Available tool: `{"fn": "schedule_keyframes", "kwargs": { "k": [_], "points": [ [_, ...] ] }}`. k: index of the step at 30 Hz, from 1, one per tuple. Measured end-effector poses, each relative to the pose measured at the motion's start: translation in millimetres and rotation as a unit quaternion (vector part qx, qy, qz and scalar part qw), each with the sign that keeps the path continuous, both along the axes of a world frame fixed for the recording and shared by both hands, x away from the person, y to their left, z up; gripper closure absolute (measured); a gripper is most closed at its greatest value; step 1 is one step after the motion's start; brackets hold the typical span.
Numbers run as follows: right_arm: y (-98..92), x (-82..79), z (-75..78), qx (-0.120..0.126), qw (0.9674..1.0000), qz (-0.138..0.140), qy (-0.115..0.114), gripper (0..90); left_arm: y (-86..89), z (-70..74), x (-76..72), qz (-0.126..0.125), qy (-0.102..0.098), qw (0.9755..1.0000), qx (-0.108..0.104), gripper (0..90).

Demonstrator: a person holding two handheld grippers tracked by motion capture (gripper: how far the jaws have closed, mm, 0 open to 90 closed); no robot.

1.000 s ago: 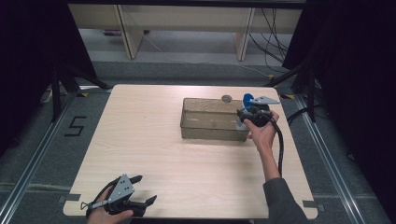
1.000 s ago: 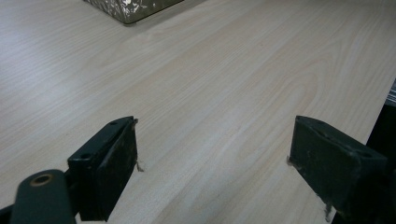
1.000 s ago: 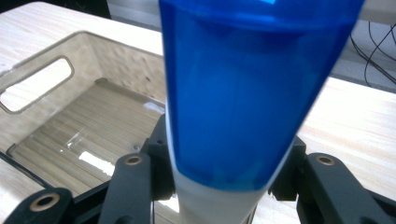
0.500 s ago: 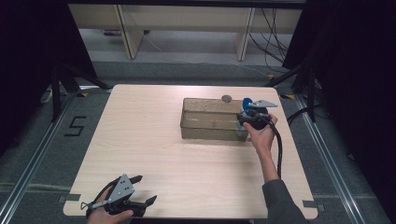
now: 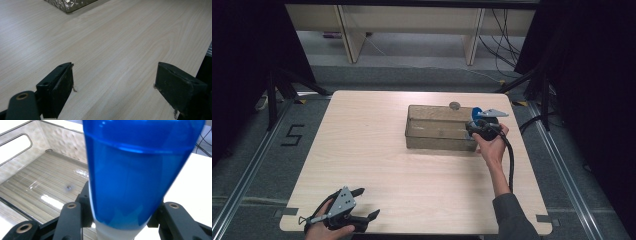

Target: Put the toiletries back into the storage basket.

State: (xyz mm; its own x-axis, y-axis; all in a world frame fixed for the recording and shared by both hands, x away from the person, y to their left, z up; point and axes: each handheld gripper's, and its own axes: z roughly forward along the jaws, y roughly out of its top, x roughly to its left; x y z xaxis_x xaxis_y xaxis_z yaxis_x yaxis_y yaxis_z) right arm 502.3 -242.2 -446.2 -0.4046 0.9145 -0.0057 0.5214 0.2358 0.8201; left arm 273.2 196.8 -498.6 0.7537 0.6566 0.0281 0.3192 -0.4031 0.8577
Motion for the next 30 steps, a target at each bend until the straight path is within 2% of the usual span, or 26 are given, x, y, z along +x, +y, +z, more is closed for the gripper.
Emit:
{"fn": "schedule_keyframes", "kwargs": {
  "k": [4,5,7,8,10,13,14,15,17,19,20,21,22,23,24,25,26,27,28,29,30],
  "points": [
    [-0.2,-1.8,1.4,-0.007,1.0000,-0.001,0.000,54.9,0.0,-0.4,0.3,0.000,-0.001,1.0000,-0.003,14.6],
    [1.1,-3.7,2.2,-0.001,0.9999,-0.008,0.010,54.9,0.1,0.0,0.0,0.000,0.000,1.0000,0.000,14.6],
    [-0.3,-3.3,2.3,-0.008,1.0000,-0.002,0.005,54.9,-0.2,-0.1,0.1,-0.001,0.000,1.0000,0.000,14.7],
    [-2.4,-2.4,2.5,-0.017,0.9998,0.003,-0.007,54.9,-0.3,-0.1,0.0,0.000,0.000,1.0000,0.000,14.6],
    [-2.7,-2.0,2.3,-0.019,0.9998,0.006,-0.009,55.0,-0.1,-0.2,0.0,0.000,0.000,1.0000,-0.001,14.7],
    [-0.6,-4.3,3.3,-0.008,1.0000,-0.003,0.003,55.0,0.0,-0.2,0.2,0.000,0.000,1.0000,-0.001,14.6],
    [-1.6,-2.9,1.6,-0.014,0.9999,0.003,-0.005,54.9,-0.2,-0.5,0.4,-0.001,0.000,1.0000,-0.002,14.6],
    [-0.7,-3.8,2.2,-0.009,0.9999,-0.002,0.007,54.9,-0.3,-0.7,0.4,-0.003,0.001,1.0000,-0.003,14.6],
    [-1.4,-2.8,0.1,-0.008,1.0000,-0.001,-0.006,54.8,-0.6,-0.7,0.1,-0.001,-0.001,1.0000,-0.002,14.6],
    [-1.7,-2.1,1.0,-0.011,0.9999,0.004,-0.001,54.6,0.0,0.0,-0.1,0.000,0.000,1.0000,0.000,14.6],
    [-0.2,-2.2,0.1,0.000,1.0000,0.000,0.001,54.4,0.1,0.1,-0.1,0.001,-0.001,1.0000,0.000,14.6],
    [-0.1,-2.3,0.2,0.000,1.0000,0.000,0.002,53.9,0.0,-0.3,0.1,0.000,-0.001,1.0000,-0.003,14.6],
    [-1.4,-2.7,0.6,-0.008,1.0000,-0.001,-0.004,52.3,0.0,-0.3,0.0,0.000,-0.001,1.0000,-0.003,14.7],
    [0.1,-3.8,1.4,0.008,0.9999,-0.007,0.003,50.7,0.0,-0.1,-0.1,0.001,-0.001,1.0000,-0.001,14.6],
    [-2.9,-2.6,1.8,-0.006,0.9999,0.000,-0.011,48.5,0.0,0.0,0.0,-0.001,-0.001,1.0000,0.001,14.6],
    [0.6,-5.2,3.5,0.019,0.9997,-0.016,0.000,46.1,-0.2,0.0,-0.2,-0.001,0.000,1.0000,0.001,14.7],
    [-0.4,-6.2,5.8,0.016,0.9997,-0.020,-0.003,42.8,0.2,0.2,0.0,-0.002,-0.001,1.0000,0.005,14.6],
    [-2.7,-4.7,6.9,0.016,0.9997,-0.010,-0.015,39.0,0.2,0.3,0.1,-0.001,-0.002,1.0000,0.005,14.6],
    [-0.8,-7.1,8.5,0.027,0.9994,-0.021,-0.009,36.9,-0.2,0.1,-0.2,0.000,-0.001,1.0000,0.000,14.7],
    [-2.6,-7.2,10.2,0.017,0.9996,-0.018,-0.013,35.1,0.0,0.1,0.0,0.000,0.000,1.0000,0.001,14.6],
    [-1.5,-8.9,11.0,0.029,0.9993,-0.022,-0.013,32.6,0.0,0.0,0.0,0.000,-0.001,1.0000,0.000,14.7]
  ]
}}
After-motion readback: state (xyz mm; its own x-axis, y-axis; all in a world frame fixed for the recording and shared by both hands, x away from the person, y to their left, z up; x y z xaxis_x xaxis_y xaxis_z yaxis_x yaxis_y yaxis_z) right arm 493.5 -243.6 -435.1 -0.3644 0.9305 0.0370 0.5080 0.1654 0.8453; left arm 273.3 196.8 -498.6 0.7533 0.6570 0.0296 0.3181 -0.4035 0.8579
